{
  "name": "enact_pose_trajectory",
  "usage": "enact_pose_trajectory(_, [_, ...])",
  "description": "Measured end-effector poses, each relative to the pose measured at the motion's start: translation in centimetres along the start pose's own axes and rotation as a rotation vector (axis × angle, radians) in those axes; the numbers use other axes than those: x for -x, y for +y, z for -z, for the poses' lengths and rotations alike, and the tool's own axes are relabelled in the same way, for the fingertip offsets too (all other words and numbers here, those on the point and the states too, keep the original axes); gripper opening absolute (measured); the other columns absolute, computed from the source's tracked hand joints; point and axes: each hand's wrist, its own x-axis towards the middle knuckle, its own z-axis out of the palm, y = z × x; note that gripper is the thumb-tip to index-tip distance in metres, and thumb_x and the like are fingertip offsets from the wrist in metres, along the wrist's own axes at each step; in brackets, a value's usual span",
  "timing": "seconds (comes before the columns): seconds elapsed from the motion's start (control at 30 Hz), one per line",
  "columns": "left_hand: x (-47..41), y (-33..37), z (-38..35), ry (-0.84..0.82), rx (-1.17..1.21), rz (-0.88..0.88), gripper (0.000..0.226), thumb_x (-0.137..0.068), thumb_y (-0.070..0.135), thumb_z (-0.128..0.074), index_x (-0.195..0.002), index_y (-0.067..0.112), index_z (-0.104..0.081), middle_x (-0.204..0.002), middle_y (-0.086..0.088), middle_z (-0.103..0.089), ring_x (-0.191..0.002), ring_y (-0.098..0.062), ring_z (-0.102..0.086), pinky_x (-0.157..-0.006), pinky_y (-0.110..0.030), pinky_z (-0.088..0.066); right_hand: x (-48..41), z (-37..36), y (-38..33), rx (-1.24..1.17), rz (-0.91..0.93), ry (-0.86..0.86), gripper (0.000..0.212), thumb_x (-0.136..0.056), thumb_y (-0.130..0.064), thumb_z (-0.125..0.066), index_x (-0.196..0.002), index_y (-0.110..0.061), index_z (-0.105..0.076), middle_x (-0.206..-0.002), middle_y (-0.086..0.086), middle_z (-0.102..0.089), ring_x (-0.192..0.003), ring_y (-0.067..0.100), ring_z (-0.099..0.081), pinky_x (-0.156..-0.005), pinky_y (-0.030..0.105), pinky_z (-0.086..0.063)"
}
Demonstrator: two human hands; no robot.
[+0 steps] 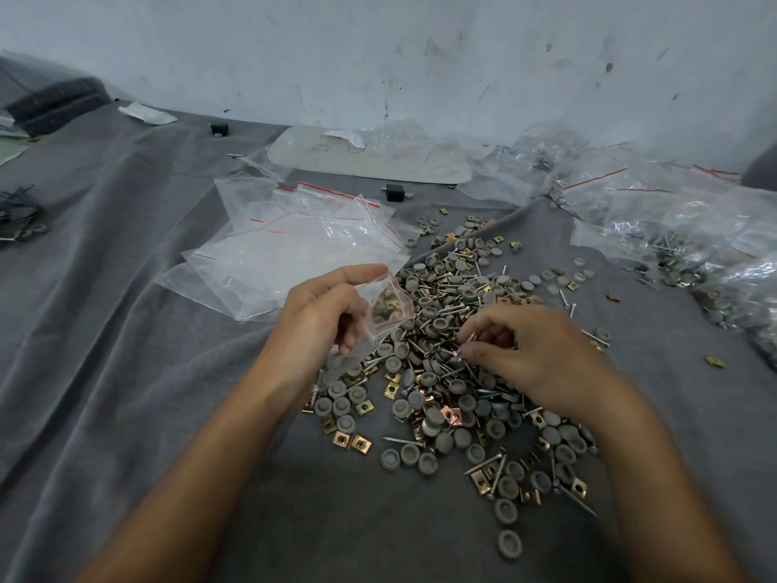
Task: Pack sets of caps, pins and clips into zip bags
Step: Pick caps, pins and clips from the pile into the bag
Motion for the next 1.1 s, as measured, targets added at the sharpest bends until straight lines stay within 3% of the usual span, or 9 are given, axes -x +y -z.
enact_pose_trajectory(0.2, [0.6, 0.7, -0.9, -0.012, -0.078, 0.033, 0.042, -0.077, 0.016, -0.053, -0.106, 0.033, -0.078, -0.069, -0.012, -0.058, -0.058, -0.018, -0.045, -0.051, -0.024, -0.04, -0.2, -0.3, -0.7, -0.429, 0.084, 0.22, 0.011, -0.093, -0.025, -0.072, -0.098, -0.034, -0.074, -0.086, -0.008, -0.072, -0.073, 0.002, -0.064, -0.065, 0.014, -0.051])
enact_pose_trajectory(0.4, [0.8, 0.8, -1.4, -0.072, -0.171, 0.057, 0.046, -0.091, -0.003, -0.049, -0.111, 0.03, -0.076, -0.068, -0.016, -0.055, -0.063, -0.028, -0.04, -0.052, -0.029, -0.035, -0.5, -2.9, -3.2, -0.611, 0.109, 0.206, 0.015, -0.092, -0.015, -0.073, -0.101, -0.027, -0.076, -0.089, -0.003, -0.077, -0.079, 0.012, -0.072, -0.067, 0.025, -0.059])
enact_pose_trajectory(0.47, [0.8, 0.9, -1.3, -0.081, -0.17, 0.055, 0.047, -0.091, -0.004, -0.049, -0.11, 0.029, -0.076, -0.069, -0.017, -0.054, -0.062, -0.029, -0.04, -0.051, -0.03, -0.034, -0.6, -3.8, -3.7, -0.602, 0.101, 0.183, 0.017, -0.092, -0.013, -0.074, -0.106, -0.022, -0.076, -0.092, 0.003, -0.077, -0.085, 0.023, -0.073, -0.076, 0.042, -0.061])
enact_pose_trajectory(0.53, [0.8, 0.9, -1.3, -0.084, -0.175, 0.049, 0.047, -0.09, -0.004, -0.049, -0.11, 0.03, -0.076, -0.069, -0.018, -0.053, -0.062, -0.028, -0.04, -0.05, -0.029, -0.035, -0.6, -4.1, -3.8, -0.592, 0.096, 0.195, 0.022, -0.091, -0.013, -0.076, -0.11, -0.022, -0.075, -0.092, 0.001, -0.077, -0.085, 0.022, -0.073, -0.078, 0.044, -0.061])
enact_pose_trajectory(0.7, [0.7, 0.8, -1.2, -0.079, -0.176, 0.051, 0.043, -0.091, 0.002, -0.051, -0.111, 0.03, -0.075, -0.064, -0.013, -0.056, -0.06, -0.027, -0.041, -0.051, -0.029, -0.037, -0.6, -3.5, -3.6, -0.562, 0.127, 0.228, 0.013, -0.088, -0.02, -0.078, -0.098, -0.026, -0.073, -0.089, -0.007, -0.077, -0.079, 0.012, -0.073, -0.07, 0.027, -0.061])
enact_pose_trajectory(0.77, [0.6, 0.8, -1.1, -0.056, -0.16, 0.045, 0.04, -0.083, 0.012, -0.054, -0.109, 0.033, -0.076, -0.063, -0.007, -0.059, -0.058, -0.024, -0.045, -0.051, -0.029, -0.04, -0.4, -2.8, -3.1, -0.509, 0.139, 0.222, 0.014, -0.091, -0.028, -0.073, -0.103, -0.034, -0.075, -0.093, -0.008, -0.076, -0.079, 0.014, -0.071, -0.071, 0.032, -0.061])
enact_pose_trajectory(0.83, [0.5, 0.7, -1.0, -0.013, -0.12, 0.042, 0.044, -0.074, 0.016, -0.053, -0.105, 0.035, -0.078, -0.06, -0.004, -0.057, -0.055, -0.019, -0.045, -0.051, -0.029, -0.039, -0.4, -1.7, -2.2, -0.463, 0.121, 0.295, 0.013, -0.094, -0.032, -0.07, -0.103, -0.039, -0.075, -0.091, -0.006, -0.075, -0.077, 0.019, -0.067, -0.067, 0.032, -0.057])
enact_pose_trajectory(0.93, [0.5, 0.6, -0.9, 0.036, -0.074, 0.029, 0.044, -0.073, 0.016, -0.054, -0.104, 0.035, -0.078, -0.059, -0.005, -0.053, -0.057, -0.023, -0.042, -0.054, -0.032, -0.036, -0.3, -0.3, -0.6, -0.304, 0.092, 0.245, 0.003, -0.09, -0.035, -0.073, -0.092, -0.034, -0.075, -0.08, -0.014, -0.07, -0.066, 0.006, -0.062, -0.057, 0.018, -0.046])
enact_pose_trajectory(1.1, [0.5, 0.7, -0.7, 0.035, -0.064, 0.012, 0.043, -0.073, 0.016, -0.054, -0.104, 0.034, -0.078, -0.059, 0.0, -0.055, -0.054, -0.013, -0.047, -0.05, -0.025, -0.041, -0.4, -0.8, 0.1, 0.108, 0.033, 0.077, 0.018, -0.079, -0.054, -0.073, -0.082, -0.037, -0.071, -0.084, -0.014, -0.06, -0.096, 0.014, -0.05, -0.082, 0.03, -0.039])
